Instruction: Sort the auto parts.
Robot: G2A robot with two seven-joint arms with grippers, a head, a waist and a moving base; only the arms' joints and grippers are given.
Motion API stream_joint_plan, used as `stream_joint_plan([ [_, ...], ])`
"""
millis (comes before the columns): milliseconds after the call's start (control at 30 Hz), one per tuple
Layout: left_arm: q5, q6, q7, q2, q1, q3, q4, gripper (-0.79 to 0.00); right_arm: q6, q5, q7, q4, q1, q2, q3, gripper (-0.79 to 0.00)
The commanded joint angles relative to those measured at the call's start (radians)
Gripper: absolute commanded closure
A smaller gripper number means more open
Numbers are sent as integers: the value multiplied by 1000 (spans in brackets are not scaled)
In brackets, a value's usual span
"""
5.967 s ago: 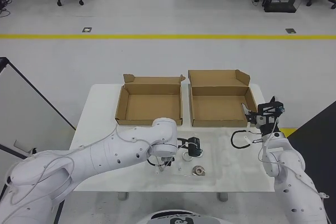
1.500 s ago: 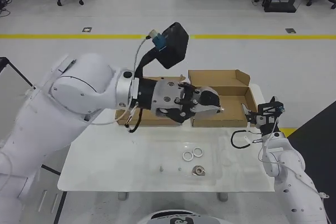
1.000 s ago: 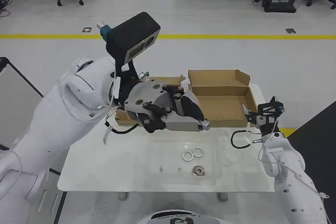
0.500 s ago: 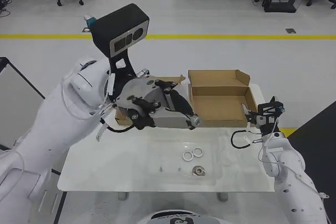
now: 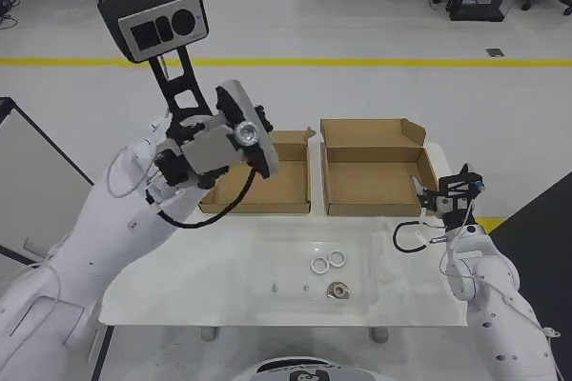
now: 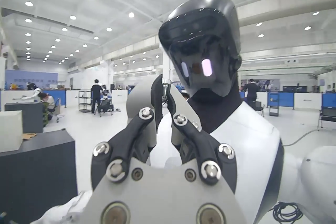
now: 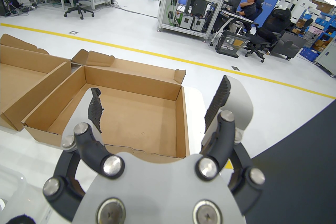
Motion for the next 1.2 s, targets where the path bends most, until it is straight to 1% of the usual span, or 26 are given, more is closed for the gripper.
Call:
stream_joint_plan([
  [0,-69,0,-33,-15,14,-9,5,0,0,0,0,0,0,0,0,-785],
  [67,-111,0,-73,-28,23,-18,18,0,0,0,0,0,0,0,0,-785],
  [167,-126,0,-75,-47,30,-19,24,0,0,0,0,0,0,0,0,-785],
  [233,-100,3,-78,-54,32,-18,39,0,0,0,0,0,0,0,0,-785],
  [367,-25,23,-97,-63,33,-25,69,0,0,0,0,0,0,0,0,-785],
  [600,122,64,-136,-68,31,-61,105,0,0,0,0,0,0,0,0,-785],
  [667,127,68,-122,-72,40,-65,99,0,0,0,0,0,0,0,0,-785],
  [767,92,63,-101,-79,54,-63,84,0,0,0,0,0,0,0,0,-785],
  [833,28,45,-93,-86,65,-55,71,0,0,0,0,0,0,0,0,-785],
  [867,-29,34,-85,-91,73,-47,58,0,0,0,0,0,0,0,0,-785],
  [900,-69,27,-95,-95,76,-43,55,0,0,0,0,0,0,0,0,-785],
  [1000,-145,33,-108,-104,81,-46,47,0,0,0,0,0,0,0,0,-785],
  [1167,-166,57,-132,-117,91,-68,49,0,0,0,0,0,0,0,0,-785],
])
